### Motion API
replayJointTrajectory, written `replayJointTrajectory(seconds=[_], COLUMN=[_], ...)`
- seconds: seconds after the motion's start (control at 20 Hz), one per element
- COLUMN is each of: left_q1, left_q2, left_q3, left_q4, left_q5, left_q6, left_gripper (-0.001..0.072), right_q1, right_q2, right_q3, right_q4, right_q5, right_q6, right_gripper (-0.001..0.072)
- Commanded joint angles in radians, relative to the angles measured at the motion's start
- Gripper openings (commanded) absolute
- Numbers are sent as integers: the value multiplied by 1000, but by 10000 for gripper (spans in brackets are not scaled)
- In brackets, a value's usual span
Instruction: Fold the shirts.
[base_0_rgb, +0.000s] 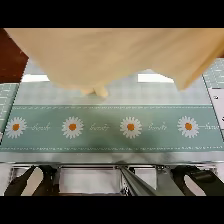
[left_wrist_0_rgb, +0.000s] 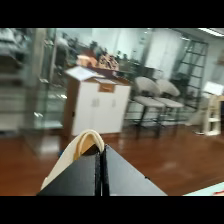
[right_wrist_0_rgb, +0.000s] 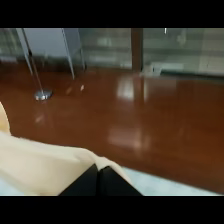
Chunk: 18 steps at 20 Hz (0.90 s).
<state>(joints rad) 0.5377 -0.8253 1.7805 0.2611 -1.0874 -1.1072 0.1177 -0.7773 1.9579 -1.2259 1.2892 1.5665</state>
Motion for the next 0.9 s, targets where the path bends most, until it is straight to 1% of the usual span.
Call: replayJointTrajectory(seconds=[0.0,0.1,0.2,0.25,0.3,0.4,0.5,0.6,0.7,0.85], left_q1=[-14,-106,-230,-288,-344,-415,-431,-432,-432,-436], left_q2=[119,180,232,253,263,262,248,197,106,-97], left_q3=[107,153,180,179,179,153,66,-40,-121,-151], left_q4=[256,482,726,824,912,1005,998,957,898,813], left_q5=[3,4,16,11,-13,-67,-64,-48,-24,34], left_q6=[-74,-108,-165,-191,-223,-268,-271,-271,-270,-262], left_gripper=[13,13,13,13,13,13,13,13,13,13], right_q1=[0,0,0,1,0,0,0,0,0,0], right_q2=[114,142,153,153,149,134,103,92,92,80], right_q3=[35,34,34,34,34,34,23,-62,-208,-445], right_q4=[-19,-19,-19,-28,-47,-89,-129,-146,-182,-328], right_q5=[32,60,103,133,166,248,333,356,342,210], right_q6=[-7,-6,-3,1,13,40,56,61,61,80], right_gripper=[20,20,20,20,20,20,21,20,20,20])
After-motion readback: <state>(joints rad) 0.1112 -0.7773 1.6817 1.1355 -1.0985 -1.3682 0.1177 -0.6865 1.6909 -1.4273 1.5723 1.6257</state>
